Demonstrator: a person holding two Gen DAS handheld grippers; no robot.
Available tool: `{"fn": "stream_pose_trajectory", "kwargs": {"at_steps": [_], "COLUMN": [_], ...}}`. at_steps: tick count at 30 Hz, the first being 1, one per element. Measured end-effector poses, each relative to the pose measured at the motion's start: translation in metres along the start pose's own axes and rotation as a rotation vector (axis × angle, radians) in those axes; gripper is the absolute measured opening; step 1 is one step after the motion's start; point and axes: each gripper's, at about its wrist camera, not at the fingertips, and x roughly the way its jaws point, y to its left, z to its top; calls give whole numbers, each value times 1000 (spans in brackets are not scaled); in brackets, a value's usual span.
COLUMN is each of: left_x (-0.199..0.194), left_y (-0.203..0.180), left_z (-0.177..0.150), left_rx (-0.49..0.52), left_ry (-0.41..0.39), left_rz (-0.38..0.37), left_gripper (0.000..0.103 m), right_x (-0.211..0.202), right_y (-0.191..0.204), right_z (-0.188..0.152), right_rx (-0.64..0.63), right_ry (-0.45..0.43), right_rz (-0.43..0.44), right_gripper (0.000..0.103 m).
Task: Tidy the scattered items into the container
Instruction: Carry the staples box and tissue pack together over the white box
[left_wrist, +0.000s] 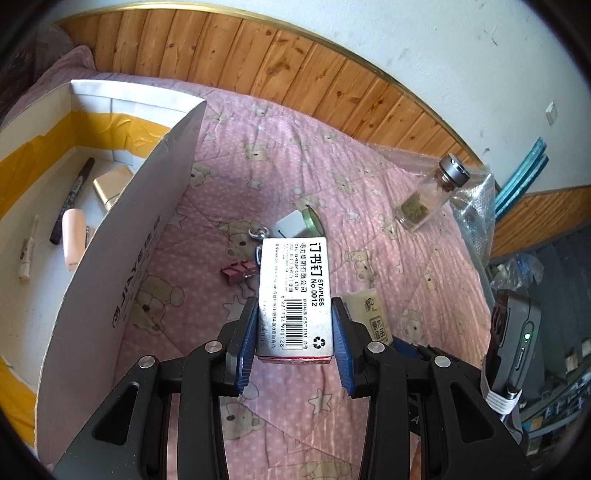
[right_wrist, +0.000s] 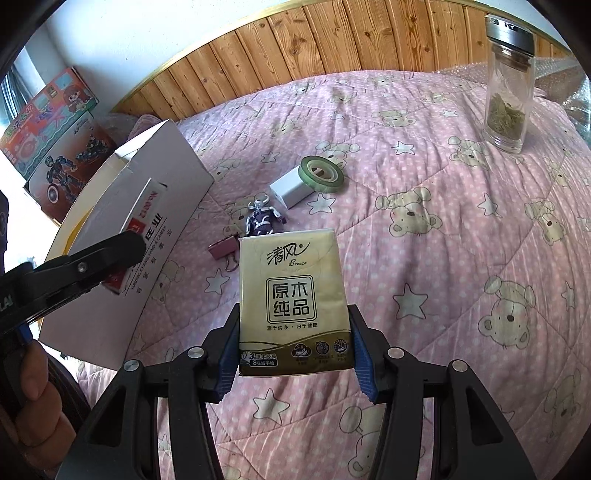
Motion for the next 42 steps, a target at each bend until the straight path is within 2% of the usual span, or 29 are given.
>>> {"fn": "stream_pose_trajectory", "kwargs": {"at_steps": [11, 26, 42], "left_x": [-38, -65, -78], "left_y": [3, 13, 13], "left_z": [-16, -24, -27], "left_rx": [-7, -17, -8], "left_ry": [-42, -73, -87], "left_rz": [-43, -75, -102], "left_gripper": [38, 38, 38], "right_x": [-7, -9, -31], "right_y": [11, 29, 57], "right_z": [-24, -44, -49], "right_rx": [-5, -30, -102], "right_ry": [0, 2, -78], "right_rz": [-34, -73, -91], "right_gripper": [54, 54, 54]}}
